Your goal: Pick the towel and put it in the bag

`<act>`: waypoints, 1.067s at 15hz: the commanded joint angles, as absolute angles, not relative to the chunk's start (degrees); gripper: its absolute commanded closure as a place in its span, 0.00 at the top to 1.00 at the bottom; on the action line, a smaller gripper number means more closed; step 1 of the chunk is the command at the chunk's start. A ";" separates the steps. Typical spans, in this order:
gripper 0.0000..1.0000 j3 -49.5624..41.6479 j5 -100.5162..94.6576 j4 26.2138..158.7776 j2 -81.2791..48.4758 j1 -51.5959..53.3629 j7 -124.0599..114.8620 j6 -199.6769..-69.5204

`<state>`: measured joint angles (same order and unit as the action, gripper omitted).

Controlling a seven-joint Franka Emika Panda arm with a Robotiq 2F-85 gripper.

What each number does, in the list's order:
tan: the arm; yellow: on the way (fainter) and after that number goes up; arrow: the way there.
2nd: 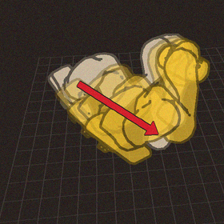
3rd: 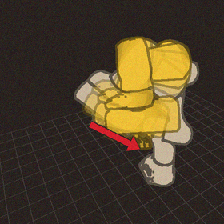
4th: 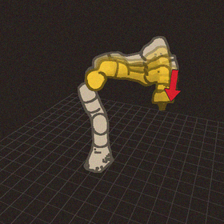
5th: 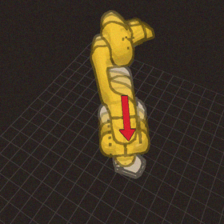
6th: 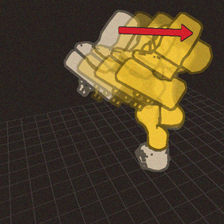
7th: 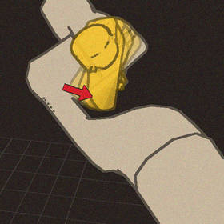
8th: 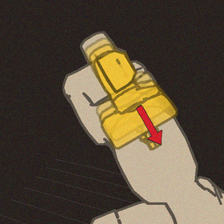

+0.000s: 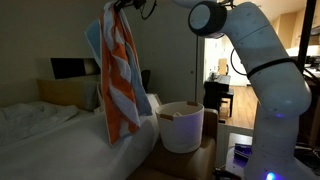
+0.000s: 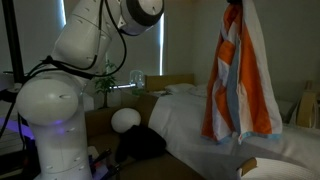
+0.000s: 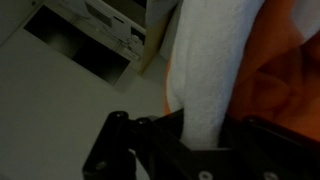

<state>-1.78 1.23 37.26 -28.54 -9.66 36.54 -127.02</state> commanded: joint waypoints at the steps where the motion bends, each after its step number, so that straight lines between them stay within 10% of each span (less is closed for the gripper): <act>1: 0.06 -3.72 -2.83 26.57 -33.05 -9.60 32.26 -126.47; 16: 0.12 -13.01 -10.00 17.57 -35.98 -12.01 17.29 -125.81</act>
<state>-15.17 -9.02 21.77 -33.80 -10.66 17.22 -127.76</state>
